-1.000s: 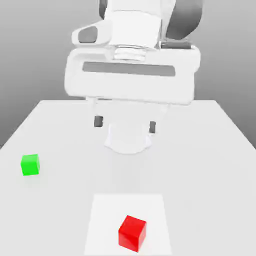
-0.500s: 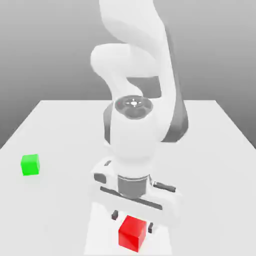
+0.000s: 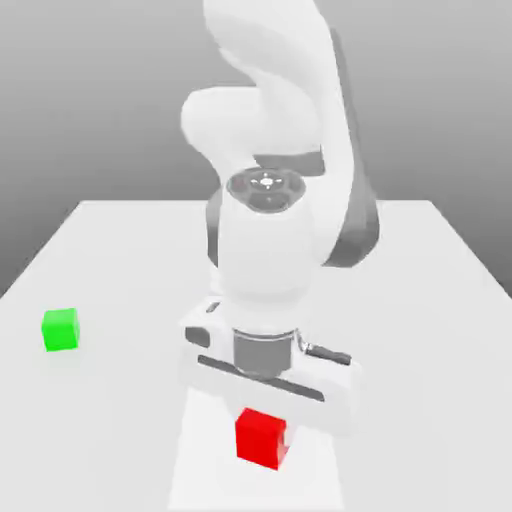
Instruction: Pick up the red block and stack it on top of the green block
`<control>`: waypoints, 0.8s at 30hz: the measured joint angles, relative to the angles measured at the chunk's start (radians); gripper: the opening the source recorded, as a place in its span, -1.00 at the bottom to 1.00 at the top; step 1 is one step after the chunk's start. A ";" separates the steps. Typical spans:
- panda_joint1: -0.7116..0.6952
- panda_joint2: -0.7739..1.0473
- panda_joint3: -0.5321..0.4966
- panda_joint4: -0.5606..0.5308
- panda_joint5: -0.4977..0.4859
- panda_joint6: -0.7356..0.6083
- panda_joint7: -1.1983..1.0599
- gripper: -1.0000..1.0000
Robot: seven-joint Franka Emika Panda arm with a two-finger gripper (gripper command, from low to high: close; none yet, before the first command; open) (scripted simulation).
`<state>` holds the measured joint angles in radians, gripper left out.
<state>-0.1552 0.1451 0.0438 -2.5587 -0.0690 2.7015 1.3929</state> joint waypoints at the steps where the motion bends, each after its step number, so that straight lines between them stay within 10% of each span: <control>1: -0.018 -0.015 -0.030 -0.012 -0.006 -0.003 0.044 -1.00; 16: -0.525 -0.249 -0.312 -0.209 -0.063 -0.030 0.729 -1.00; 24: -0.600 -0.154 -0.388 -0.252 0.073 0.104 0.794 -1.00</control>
<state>-0.7547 -0.0090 -0.3439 -2.8112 0.0035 2.8051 2.1870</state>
